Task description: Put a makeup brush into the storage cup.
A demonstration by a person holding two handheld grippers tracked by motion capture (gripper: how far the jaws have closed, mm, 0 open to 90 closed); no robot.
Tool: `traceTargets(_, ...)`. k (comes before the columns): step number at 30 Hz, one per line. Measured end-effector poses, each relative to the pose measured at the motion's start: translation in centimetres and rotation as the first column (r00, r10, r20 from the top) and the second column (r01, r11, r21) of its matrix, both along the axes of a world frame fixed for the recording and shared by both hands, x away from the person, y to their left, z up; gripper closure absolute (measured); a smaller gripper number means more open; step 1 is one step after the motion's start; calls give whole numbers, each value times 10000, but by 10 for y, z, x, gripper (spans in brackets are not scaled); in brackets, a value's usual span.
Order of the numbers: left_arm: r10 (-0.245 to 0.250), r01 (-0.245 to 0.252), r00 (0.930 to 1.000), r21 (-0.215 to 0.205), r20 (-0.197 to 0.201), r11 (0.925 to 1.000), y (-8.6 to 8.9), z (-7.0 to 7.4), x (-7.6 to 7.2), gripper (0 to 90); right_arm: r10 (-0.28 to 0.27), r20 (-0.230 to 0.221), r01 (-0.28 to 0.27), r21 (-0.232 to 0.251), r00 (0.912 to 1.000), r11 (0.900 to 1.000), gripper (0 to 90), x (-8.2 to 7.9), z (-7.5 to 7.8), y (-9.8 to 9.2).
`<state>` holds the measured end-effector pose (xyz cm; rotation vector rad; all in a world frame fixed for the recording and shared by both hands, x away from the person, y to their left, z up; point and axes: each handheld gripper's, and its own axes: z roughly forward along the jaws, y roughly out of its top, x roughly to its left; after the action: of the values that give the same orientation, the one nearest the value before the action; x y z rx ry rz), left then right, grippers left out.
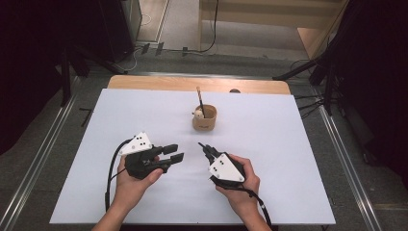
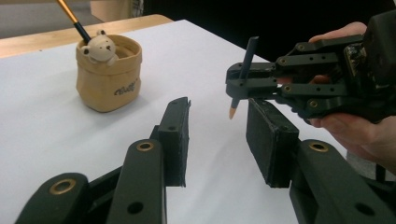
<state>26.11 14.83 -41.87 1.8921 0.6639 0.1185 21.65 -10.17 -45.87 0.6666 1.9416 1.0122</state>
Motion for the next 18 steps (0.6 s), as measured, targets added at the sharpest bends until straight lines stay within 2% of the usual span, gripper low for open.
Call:
traceTargets(4, -73, 74, 9999, 69, -155, 9999, -4, 0, -1, 599, 108, 382, -75, -853, 9992, 9963, 856, -2, -2, 8)
traceTargets(8, -109, 113, 9998, 208, -192, 9997, -7, 1, -2, 599, 337, 770, -198, -1750, 9965, 9844, 856, -6, -5, 17)
traceTargets(14, -280, 291, 9987, 259, -425, 9992, -11, 1, -1, 608, 573, 1146, -253, -2636, 9918, 9643, 856, -8, -9, 25)
traceTargets(18, -351, 365, 9974, 209, -632, 9991, -13, 0, -1, 637, 627, 1242, -228, -2998, 9903, 9537, 856, -10, -11, 29)
